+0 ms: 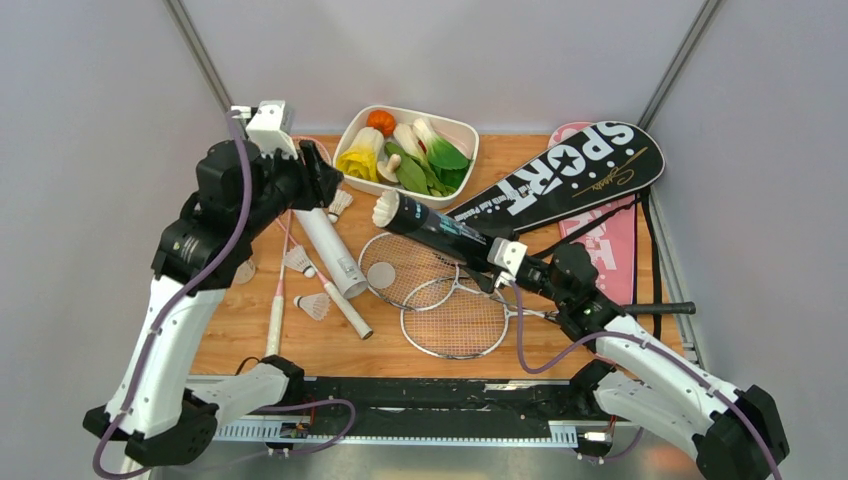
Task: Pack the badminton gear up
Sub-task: Place the shuttlecock at the shuttle tube, then pick up the shuttlecock at the center of the board.
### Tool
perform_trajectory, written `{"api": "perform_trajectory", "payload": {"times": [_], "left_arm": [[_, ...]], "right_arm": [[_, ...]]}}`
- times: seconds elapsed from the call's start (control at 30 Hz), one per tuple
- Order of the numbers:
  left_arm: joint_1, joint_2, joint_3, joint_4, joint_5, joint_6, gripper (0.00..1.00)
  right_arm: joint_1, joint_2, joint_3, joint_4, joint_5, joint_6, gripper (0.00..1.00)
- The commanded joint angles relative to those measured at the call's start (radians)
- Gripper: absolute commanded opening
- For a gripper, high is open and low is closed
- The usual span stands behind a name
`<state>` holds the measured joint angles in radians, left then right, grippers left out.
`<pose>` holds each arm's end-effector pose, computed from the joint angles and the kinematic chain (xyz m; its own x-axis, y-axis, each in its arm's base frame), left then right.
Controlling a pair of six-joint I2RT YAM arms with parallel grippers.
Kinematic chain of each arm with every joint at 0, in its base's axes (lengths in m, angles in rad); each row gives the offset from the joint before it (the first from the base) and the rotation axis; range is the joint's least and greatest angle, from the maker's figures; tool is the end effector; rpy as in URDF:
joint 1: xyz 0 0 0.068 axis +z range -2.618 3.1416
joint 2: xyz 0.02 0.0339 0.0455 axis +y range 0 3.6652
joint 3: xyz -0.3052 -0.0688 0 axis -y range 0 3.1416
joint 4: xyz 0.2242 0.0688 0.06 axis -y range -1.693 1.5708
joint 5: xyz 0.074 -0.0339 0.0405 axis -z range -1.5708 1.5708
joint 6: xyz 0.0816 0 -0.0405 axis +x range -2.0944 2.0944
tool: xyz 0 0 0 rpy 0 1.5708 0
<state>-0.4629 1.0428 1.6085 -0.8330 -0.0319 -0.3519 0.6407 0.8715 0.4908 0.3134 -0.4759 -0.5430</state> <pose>0.1563 -0.0751 0.5069 -0.3662 -0.2023 -0.9083 0.3117 0.8931 -0.3245 0.1381 0.1496 0.3096 0.4177 -0.2614 -0.8701 -0.7965 0.3554 -0.4892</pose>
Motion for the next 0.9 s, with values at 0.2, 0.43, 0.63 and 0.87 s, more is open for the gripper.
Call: {"api": "perform_trajectory", "payload": {"times": [0.2, 0.43, 0.63, 0.87], "left_arm": [[0.120, 0.176, -0.168, 0.209, -0.143, -0.124, 0.55], [0.177, 0.429, -0.129, 0.269, -0.031, 0.188, 0.52], [0.269, 0.591, 0.003, 0.154, 0.001, 0.343, 0.52], [0.348, 0.656, -0.059, 0.288, -0.093, -0.036, 0.47]], "right_arm": [[0.021, -0.189, -0.012, 0.126, 0.119, 0.149, 0.60], [0.047, -0.257, -0.005, 0.115, 0.109, 0.150, 0.60], [0.056, -0.289, 0.010, 0.091, 0.084, 0.150, 0.60], [0.063, -0.291, 0.034, 0.057, 0.068, 0.123, 0.60]]}}
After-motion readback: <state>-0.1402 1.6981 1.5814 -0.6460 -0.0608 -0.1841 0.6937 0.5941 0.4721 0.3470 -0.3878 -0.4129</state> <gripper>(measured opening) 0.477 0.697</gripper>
